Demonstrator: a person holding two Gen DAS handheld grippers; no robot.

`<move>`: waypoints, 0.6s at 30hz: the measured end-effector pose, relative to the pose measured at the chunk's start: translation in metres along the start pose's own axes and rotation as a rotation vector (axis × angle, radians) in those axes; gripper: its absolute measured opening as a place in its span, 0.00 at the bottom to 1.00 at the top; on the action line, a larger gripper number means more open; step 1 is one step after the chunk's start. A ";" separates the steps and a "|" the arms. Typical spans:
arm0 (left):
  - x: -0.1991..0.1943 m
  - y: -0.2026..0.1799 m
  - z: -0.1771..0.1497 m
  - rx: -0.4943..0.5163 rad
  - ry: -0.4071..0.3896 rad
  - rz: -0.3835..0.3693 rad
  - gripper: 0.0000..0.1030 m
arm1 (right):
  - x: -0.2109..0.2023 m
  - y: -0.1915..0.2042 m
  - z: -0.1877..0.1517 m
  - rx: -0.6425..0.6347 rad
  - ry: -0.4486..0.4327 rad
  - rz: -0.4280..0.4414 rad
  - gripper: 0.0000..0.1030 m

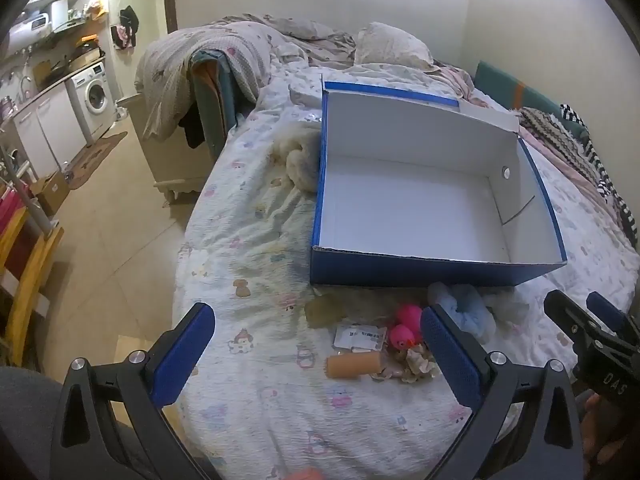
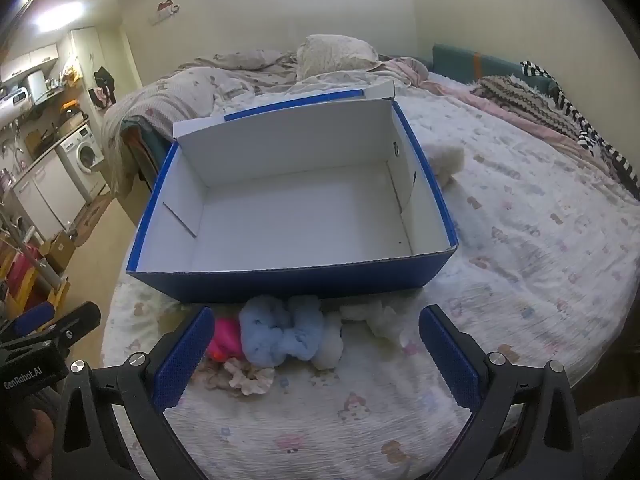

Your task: Organize soft objects

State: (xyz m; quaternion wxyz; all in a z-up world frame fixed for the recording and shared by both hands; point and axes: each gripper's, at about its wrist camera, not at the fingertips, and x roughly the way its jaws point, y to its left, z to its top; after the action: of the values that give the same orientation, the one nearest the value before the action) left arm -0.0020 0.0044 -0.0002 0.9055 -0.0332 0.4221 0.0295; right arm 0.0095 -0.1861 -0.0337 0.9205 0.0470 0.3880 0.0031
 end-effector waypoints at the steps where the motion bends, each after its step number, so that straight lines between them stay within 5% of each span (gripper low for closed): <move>1: 0.000 0.000 0.000 0.000 0.000 -0.003 1.00 | 0.000 0.000 0.000 -0.001 -0.001 0.000 1.00; 18: -0.005 -0.001 0.001 0.010 -0.005 -0.002 1.00 | 0.000 0.000 0.000 -0.001 0.000 -0.011 1.00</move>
State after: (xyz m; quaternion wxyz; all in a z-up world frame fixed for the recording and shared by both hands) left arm -0.0041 0.0032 0.0040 0.9067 -0.0291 0.4199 0.0265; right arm 0.0095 -0.1864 -0.0337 0.9204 0.0447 0.3885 -0.0017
